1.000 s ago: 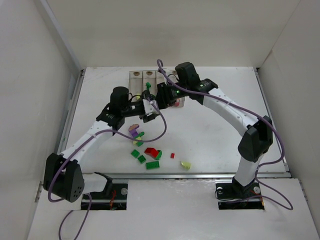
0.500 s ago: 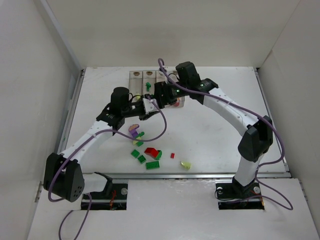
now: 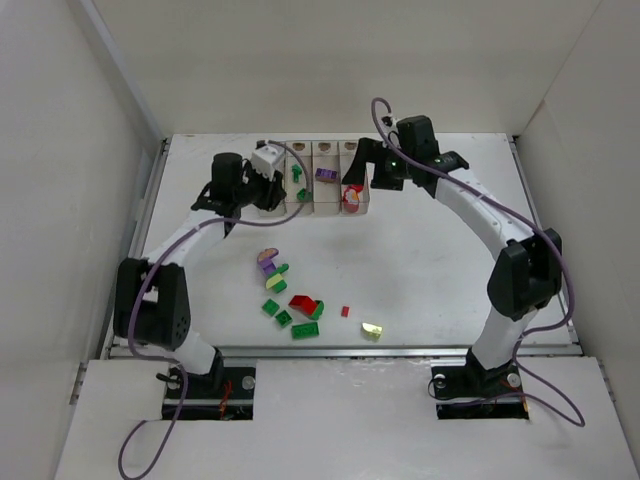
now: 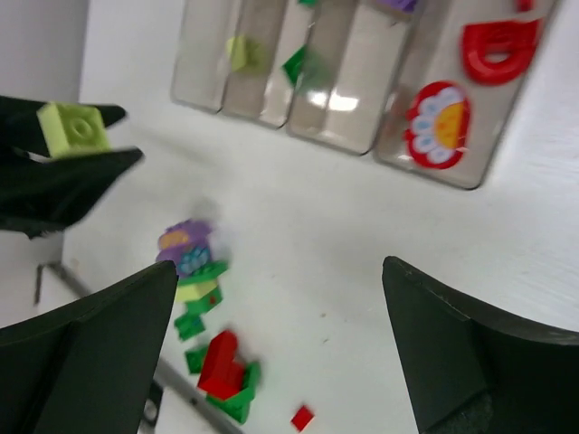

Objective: Sort the legos into containers by color

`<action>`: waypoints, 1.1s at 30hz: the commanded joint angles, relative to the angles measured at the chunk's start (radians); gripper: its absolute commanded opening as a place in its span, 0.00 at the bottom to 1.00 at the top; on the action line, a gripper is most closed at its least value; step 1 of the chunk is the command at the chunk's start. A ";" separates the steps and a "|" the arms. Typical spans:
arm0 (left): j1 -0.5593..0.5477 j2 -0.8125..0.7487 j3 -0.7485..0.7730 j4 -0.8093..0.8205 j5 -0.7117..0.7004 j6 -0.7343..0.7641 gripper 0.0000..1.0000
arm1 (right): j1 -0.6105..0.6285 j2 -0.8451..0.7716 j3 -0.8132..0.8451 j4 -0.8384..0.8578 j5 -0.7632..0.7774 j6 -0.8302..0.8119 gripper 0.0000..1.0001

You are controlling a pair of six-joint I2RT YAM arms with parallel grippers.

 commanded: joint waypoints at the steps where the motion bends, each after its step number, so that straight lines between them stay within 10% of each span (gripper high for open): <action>1: 0.059 0.067 0.127 0.047 -0.129 -0.133 0.00 | 0.011 0.013 0.089 -0.031 0.145 -0.064 1.00; 10: 0.071 0.363 0.371 -0.018 -0.229 0.041 0.11 | -0.007 0.159 0.211 -0.102 0.166 -0.115 1.00; 15: 0.090 0.405 0.391 0.011 -0.243 0.040 0.71 | -0.007 0.180 0.235 -0.164 0.204 -0.146 1.00; 19: 0.111 0.382 0.381 0.020 -0.252 -0.004 1.00 | -0.007 0.124 0.199 -0.200 0.261 -0.173 1.00; 33: 0.102 0.111 0.221 -0.145 -0.261 -0.024 1.00 | 0.387 -0.251 -0.418 -0.335 0.373 -0.213 1.00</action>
